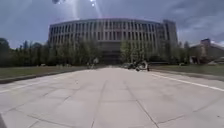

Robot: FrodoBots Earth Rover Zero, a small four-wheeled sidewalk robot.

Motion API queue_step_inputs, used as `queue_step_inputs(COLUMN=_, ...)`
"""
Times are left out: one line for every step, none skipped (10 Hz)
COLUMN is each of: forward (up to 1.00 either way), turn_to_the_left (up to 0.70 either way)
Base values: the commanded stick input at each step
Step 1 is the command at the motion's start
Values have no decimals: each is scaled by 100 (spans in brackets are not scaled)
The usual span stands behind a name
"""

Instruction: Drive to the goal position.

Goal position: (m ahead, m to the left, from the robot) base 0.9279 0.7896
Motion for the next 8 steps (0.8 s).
queue_step_inputs(forward=50, turn_to_the_left=-2)
queue_step_inputs(forward=50, turn_to_the_left=-1)
queue_step_inputs(forward=50, turn_to_the_left=-4)
queue_step_inputs(forward=50, turn_to_the_left=-3)
queue_step_inputs(forward=50, turn_to_the_left=-3)
queue_step_inputs(forward=50, turn_to_the_left=-2)
queue_step_inputs(forward=50, turn_to_the_left=-2)
queue_step_inputs(forward=50, turn_to_the_left=-1)
